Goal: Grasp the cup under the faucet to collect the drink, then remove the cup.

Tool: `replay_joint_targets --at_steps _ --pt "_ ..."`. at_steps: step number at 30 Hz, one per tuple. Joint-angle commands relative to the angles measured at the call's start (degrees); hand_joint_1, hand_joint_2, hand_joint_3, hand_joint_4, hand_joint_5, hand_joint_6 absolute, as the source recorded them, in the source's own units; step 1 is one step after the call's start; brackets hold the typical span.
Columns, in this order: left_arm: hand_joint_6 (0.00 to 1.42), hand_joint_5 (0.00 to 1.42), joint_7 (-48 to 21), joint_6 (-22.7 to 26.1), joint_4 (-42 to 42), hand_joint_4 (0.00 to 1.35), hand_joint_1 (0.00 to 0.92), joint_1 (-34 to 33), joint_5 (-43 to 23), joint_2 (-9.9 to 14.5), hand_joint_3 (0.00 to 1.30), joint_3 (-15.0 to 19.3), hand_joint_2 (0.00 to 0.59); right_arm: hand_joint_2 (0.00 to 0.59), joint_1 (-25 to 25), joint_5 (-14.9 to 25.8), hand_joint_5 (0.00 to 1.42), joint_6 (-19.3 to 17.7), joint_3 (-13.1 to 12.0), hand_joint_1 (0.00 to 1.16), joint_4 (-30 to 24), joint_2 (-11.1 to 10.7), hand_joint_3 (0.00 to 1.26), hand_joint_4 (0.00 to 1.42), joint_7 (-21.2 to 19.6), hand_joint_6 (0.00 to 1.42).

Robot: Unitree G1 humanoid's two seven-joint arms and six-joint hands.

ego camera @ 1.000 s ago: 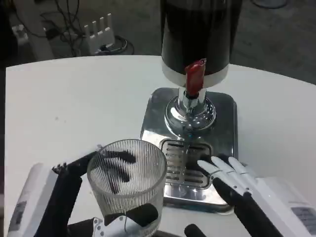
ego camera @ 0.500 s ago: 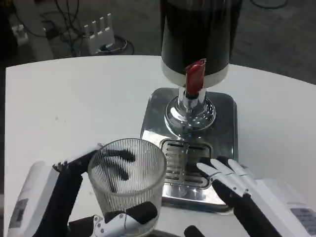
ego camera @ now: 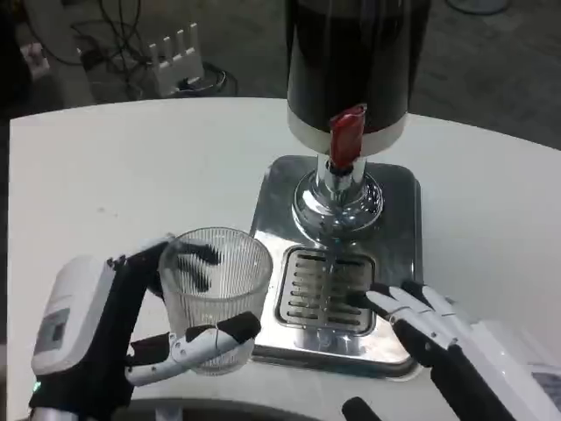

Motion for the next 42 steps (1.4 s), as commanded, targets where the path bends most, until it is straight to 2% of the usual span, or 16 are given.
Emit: replay_joint_targets --at_steps 1,5,19,31,42 --pt "0.73 0.90 1.6 1.2 6.4 0.85 0.482 -7.6 0.3 0.9 0.78 -1.6 0.080 0.430 1.1 1.3 0.00 0.0 -1.1 0.56 -0.9 0.5 0.16 0.08 -0.4 0.00" --pt "0.73 0.90 2.1 2.9 13.2 0.85 0.482 -14.2 0.7 1.2 0.78 -3.5 0.080 0.430 1.4 2.1 0.00 -0.3 -1.8 0.56 -0.9 0.8 0.16 0.08 -0.5 0.00" --pt "0.75 0.91 6.9 3.1 32.3 0.85 0.489 -28.6 3.0 2.2 0.78 -11.0 0.089 0.429 1.6 3.7 0.00 0.1 -2.8 0.56 -0.6 0.5 0.16 0.08 -1.1 0.00" --pt "0.76 0.91 11.2 5.4 47.4 0.83 0.482 -41.2 3.8 -1.0 0.78 -17.5 0.091 0.429 2.9 5.8 0.00 -0.3 -4.0 0.56 -0.3 -0.2 0.16 0.08 -1.8 0.00" --pt "0.76 0.91 13.0 6.0 50.1 0.83 0.464 -44.6 5.2 -3.3 0.78 -22.3 0.093 0.430 3.9 8.0 0.00 -0.5 -6.0 0.56 -0.6 -1.1 0.16 0.08 -2.7 0.00"
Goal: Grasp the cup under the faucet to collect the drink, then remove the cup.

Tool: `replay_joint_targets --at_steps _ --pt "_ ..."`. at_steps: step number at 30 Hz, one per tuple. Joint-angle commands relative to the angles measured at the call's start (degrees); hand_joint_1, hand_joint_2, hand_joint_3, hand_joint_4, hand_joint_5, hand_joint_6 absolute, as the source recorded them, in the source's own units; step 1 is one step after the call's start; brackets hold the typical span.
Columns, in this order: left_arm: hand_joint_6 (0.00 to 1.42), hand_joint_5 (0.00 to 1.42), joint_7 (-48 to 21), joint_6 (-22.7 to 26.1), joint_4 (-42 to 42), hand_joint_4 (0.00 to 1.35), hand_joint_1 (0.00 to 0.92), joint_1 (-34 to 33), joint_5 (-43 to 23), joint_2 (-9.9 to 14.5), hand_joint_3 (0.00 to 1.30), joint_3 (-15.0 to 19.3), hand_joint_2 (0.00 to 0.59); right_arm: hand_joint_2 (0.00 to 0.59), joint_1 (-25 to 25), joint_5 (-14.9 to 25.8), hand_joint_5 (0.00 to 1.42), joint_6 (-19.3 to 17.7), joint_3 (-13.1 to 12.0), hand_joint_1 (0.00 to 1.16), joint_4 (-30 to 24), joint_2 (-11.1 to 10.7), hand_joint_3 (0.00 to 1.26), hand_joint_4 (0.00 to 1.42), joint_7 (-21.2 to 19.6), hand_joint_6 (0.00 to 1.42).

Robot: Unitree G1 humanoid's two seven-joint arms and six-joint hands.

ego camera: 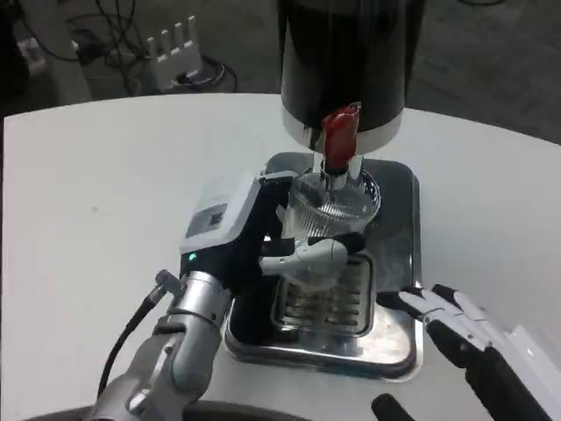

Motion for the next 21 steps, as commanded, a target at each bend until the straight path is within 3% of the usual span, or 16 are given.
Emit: replay_joint_targets --at_steps 1,9,15,21 --pt "0.76 0.91 1.4 0.1 1.0 0.83 0.462 -1.6 0.5 -0.7 0.78 -1.6 0.092 0.430 1.2 1.1 0.00 -0.5 -0.8 0.56 -0.6 -0.3 0.16 0.08 -1.1 0.00" --pt "0.71 0.90 2.5 2.0 1.9 0.83 0.455 -1.4 0.3 -0.5 0.75 -2.4 0.095 0.436 1.1 1.7 0.00 -0.5 -1.2 0.56 -0.4 -0.7 0.17 0.08 -1.6 0.00" --pt "0.59 0.84 2.7 2.0 1.4 0.66 0.329 -0.5 -0.3 0.3 0.41 -2.1 0.120 0.438 0.7 1.9 0.00 -0.3 -1.0 0.55 -0.2 -0.6 0.17 0.08 -2.0 0.00" --pt "0.51 0.76 1.9 1.6 1.4 0.57 0.206 -0.1 -0.7 0.6 0.24 -2.3 0.099 0.438 0.7 1.9 0.00 -0.2 -0.8 0.55 -0.1 -0.7 0.17 0.09 -2.1 0.00"
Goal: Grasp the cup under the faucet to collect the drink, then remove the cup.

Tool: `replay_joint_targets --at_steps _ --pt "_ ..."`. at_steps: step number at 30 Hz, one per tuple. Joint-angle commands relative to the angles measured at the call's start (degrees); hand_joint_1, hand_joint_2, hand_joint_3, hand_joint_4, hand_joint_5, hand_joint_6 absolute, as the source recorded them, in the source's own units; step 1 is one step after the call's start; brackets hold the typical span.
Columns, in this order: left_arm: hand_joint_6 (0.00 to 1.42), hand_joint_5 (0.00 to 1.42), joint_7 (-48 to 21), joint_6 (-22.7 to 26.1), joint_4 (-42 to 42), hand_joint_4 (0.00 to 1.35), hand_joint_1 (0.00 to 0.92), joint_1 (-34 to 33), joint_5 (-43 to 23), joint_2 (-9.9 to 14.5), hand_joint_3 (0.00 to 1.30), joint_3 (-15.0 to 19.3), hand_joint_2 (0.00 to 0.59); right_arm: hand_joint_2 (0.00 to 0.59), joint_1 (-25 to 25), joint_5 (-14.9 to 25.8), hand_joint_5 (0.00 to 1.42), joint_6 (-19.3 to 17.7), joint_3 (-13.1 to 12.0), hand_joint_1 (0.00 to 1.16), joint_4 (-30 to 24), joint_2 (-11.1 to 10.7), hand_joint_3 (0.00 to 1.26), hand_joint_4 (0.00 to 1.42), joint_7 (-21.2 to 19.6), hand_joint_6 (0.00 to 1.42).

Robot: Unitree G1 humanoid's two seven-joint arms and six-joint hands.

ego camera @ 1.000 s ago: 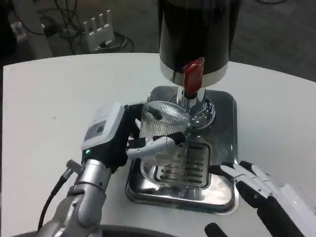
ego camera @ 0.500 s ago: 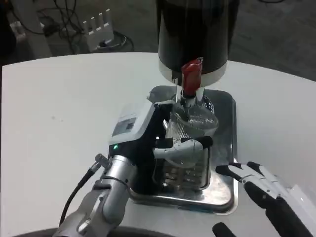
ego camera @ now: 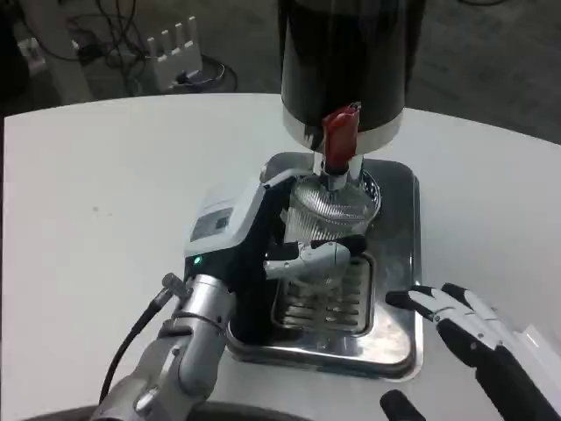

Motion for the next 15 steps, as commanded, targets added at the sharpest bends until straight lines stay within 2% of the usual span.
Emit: replay_joint_targets --at_steps 1,5,10,15 --pt "0.50 0.76 -0.4 -0.5 0.1 0.57 0.197 0.5 -0.6 0.6 0.23 -0.2 0.098 0.438 0.1 0.5 0.00 -0.2 0.2 0.55 0.1 0.0 0.17 0.09 -0.8 0.00" --pt "0.52 0.76 -2.2 -1.0 0.1 0.58 0.168 0.6 -0.9 0.2 0.22 -0.8 0.083 0.438 0.0 0.9 0.00 -0.3 0.0 0.55 0.2 0.1 0.17 0.09 -1.1 0.00" --pt "0.52 0.69 -4.2 -2.0 -1.3 0.48 0.139 1.0 -1.0 0.2 0.18 -1.9 0.058 0.438 0.9 1.2 0.00 -0.5 -0.2 0.55 0.1 0.0 0.17 0.09 -1.7 0.00" --pt "0.52 0.67 -5.3 -3.7 -3.9 0.41 0.041 2.9 -2.2 0.7 0.14 -1.9 0.014 0.438 1.3 1.6 0.00 -0.8 -0.4 0.55 0.2 -0.1 0.17 0.09 -2.3 0.00"
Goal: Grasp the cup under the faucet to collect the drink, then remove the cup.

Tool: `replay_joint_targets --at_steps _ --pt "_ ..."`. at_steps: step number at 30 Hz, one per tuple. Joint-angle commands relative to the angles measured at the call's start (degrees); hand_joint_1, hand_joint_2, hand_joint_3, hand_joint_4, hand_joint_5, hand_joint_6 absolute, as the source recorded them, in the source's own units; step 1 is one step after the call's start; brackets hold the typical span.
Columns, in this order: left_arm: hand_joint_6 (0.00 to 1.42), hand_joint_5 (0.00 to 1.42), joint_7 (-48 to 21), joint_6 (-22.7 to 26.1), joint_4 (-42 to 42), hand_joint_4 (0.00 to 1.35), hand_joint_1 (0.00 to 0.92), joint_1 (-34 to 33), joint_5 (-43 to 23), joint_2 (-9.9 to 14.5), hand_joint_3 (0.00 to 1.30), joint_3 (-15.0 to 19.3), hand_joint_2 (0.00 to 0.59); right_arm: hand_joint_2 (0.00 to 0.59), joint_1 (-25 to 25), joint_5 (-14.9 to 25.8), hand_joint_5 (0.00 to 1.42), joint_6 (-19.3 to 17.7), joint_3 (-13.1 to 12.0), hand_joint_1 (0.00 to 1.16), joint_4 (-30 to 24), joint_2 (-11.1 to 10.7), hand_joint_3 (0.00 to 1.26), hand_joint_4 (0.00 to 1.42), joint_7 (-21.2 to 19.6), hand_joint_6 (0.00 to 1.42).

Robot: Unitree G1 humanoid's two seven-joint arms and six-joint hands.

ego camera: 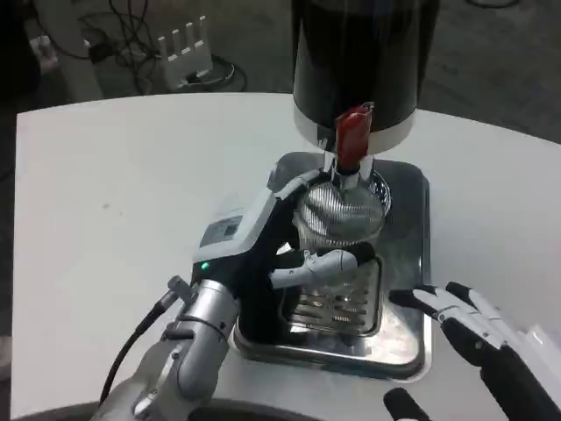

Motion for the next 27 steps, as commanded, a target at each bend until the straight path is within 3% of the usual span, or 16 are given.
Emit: replay_joint_targets --at_steps 1,3,9,17,27 --pt "0.52 0.69 -0.8 -3.1 -3.1 0.41 0.011 2.5 -0.9 0.4 0.14 -0.4 0.003 0.438 0.8 0.8 0.00 -0.9 -0.1 0.55 0.2 0.0 0.17 0.09 -1.4 0.00" --pt "0.52 0.69 -0.7 -3.6 -4.4 0.39 0.000 3.6 -1.0 0.7 0.14 -0.2 0.000 0.438 1.0 0.8 0.00 -1.1 0.1 0.55 0.1 -0.1 0.17 0.09 -1.7 0.00" --pt "0.38 0.39 -0.9 -3.4 -8.9 0.24 0.000 6.3 -2.1 1.6 0.11 1.9 0.000 0.441 2.0 1.0 0.00 -1.7 0.0 0.55 -0.2 -0.2 0.18 0.09 -2.7 0.00" --pt "0.35 0.38 -1.8 -2.0 -16.1 0.23 0.000 10.7 -2.7 3.5 0.11 4.1 0.000 0.444 2.7 0.8 0.00 -2.2 0.0 0.55 -0.2 0.2 0.18 0.10 -3.9 0.00" --pt "0.35 0.36 -4.9 -0.6 -28.1 0.22 0.000 20.7 -7.4 5.6 0.12 10.2 0.005 0.450 2.1 0.5 0.01 -1.9 0.6 0.55 0.0 0.2 0.18 0.11 -3.9 0.00"
